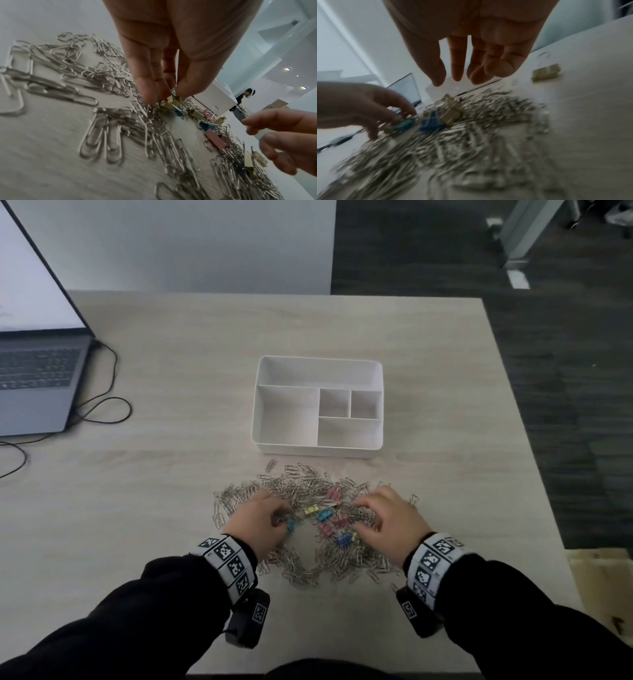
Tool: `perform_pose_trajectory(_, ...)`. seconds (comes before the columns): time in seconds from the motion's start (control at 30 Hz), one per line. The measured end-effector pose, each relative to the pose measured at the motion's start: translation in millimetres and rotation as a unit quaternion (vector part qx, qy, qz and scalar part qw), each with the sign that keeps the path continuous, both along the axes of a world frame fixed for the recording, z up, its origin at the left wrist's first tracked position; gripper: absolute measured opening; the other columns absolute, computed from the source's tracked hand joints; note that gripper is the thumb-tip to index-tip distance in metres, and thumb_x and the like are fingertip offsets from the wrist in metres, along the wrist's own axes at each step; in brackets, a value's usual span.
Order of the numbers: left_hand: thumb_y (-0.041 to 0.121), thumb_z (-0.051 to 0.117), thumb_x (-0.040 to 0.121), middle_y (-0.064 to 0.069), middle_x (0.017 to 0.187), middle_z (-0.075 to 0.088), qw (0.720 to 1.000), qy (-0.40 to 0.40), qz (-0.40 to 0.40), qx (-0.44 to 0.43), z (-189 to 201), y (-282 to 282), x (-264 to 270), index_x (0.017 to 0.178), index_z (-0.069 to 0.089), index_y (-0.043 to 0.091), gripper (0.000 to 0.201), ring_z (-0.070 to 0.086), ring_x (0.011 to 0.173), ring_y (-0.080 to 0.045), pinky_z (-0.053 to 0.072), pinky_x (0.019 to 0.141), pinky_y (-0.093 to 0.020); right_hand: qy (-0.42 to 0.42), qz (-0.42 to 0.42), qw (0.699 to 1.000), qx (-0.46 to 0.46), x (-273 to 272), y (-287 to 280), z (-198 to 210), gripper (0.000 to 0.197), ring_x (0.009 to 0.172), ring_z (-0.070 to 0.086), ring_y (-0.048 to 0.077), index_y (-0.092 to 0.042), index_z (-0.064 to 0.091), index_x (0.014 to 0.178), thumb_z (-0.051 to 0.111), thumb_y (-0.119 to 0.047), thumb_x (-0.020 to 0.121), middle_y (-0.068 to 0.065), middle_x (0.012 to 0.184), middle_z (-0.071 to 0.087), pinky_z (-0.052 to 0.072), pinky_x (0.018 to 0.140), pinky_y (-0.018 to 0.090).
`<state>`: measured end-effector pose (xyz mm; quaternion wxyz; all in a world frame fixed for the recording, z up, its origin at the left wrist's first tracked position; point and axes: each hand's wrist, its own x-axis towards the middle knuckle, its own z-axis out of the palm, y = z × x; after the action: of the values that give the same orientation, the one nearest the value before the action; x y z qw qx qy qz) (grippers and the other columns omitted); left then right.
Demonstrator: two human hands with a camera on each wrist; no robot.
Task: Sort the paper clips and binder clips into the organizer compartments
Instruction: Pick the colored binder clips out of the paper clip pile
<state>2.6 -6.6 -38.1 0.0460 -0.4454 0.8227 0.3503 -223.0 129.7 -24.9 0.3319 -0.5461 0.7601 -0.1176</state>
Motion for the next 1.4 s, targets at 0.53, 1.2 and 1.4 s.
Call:
perform_pose_trajectory(0.53, 0.006, 0.066, 0.078, 0.001, 0.083, 0.071, 0.978, 0.066, 0.146, 0.132, 21, 5, 2, 0.073, 0.069, 0.027, 0.022, 0.071, 0.070, -0.016, 0.061, 0.069, -0.039, 0.006, 0.038, 0.999, 0.002, 32, -29, -11, 0.010, 0.090, 0.053, 0.012, -0.020, 0.060, 0.098, 0.053, -0.017, 0.093, -0.003, 0.102, 0.054, 0.048, 0.085, 0.027)
perform_pose_trajectory(1.2, -0.007, 0.067, 0.081, -0.014, 0.094, 0.072, 0.891, 0.174, 0.254, 0.335, 27, 30, -75, 0.084, 0.072, 0.004, 0.013, 0.070, 0.080, -0.030, 0.059, 0.075, -0.052, -0.031, -0.249, 0.964, -0.091, -49, 40, 3, 0.015, 0.069, 0.058, 0.004, -0.024, 0.067, 0.097, 0.071, -0.023, 0.083, -0.010, 0.101, 0.056, 0.050, 0.073, 0.024)
perform_pose_trajectory(1.4, -0.009, 0.067, 0.080, -0.010, 0.080, 0.073, 0.853, 0.209, 0.259, 0.403, 33, 46, -99, 0.085, 0.069, 0.001, 0.012, 0.071, 0.066, -0.022, 0.057, 0.053, -0.030, -0.274, -0.187, 0.943, -0.033, 0, 25, 19, 0.067, 0.077, 0.068, 0.005, -0.040, 0.047, 0.133, 0.080, -0.034, 0.075, -0.020, 0.118, 0.057, 0.057, 0.064, 0.021)
